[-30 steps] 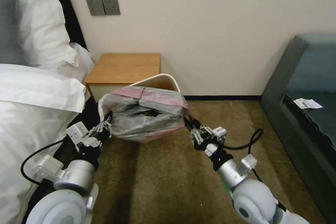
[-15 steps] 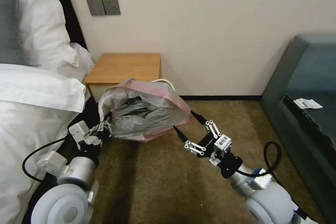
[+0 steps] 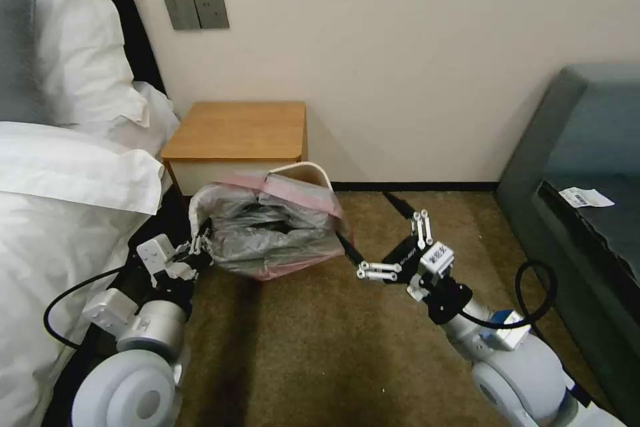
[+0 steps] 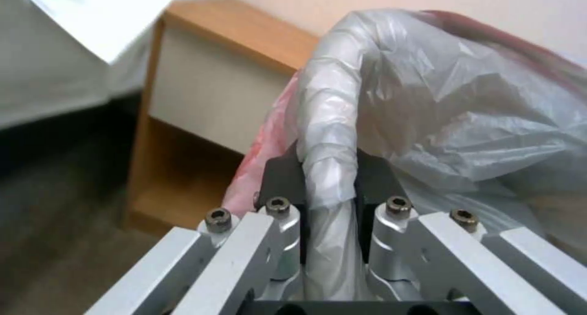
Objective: Pick up the garbage bag from the table and place it over the trash can.
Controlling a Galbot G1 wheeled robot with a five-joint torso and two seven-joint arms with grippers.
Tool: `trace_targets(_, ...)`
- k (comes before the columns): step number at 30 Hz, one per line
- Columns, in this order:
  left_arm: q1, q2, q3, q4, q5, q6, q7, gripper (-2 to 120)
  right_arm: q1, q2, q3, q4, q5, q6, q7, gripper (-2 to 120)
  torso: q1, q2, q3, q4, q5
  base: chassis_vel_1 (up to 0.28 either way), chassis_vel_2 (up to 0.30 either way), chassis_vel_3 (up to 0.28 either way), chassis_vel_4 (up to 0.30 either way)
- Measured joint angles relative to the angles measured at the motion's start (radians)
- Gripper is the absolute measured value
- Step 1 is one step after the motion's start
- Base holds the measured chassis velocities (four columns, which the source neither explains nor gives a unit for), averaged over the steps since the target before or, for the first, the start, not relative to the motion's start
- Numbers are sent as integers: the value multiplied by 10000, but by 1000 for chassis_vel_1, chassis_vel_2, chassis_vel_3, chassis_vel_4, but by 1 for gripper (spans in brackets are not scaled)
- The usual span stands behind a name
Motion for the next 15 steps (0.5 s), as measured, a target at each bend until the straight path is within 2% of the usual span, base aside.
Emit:
trace_targets(4, 118, -242, 100, 2, 807, -247, 110, 11, 1334, -621, -822, -120, -115, -936, 64, 100, 0, 0, 0, 0, 0, 0, 0, 0, 0)
trace_targets(7, 215, -311, 136, -9, 1050, -326, 170, 11, 2038, -894, -1350, -400, -112, -1231, -6, 100, 0, 0, 1, 0, 1, 0, 0, 0, 0)
trace_targets(15, 357, -520, 184, -120, 1422, -416, 250, 11, 3342, -833, -2800, -1300, 11, -1882, 57, 97, 1, 0, 0, 0, 2, 0, 0, 0, 0)
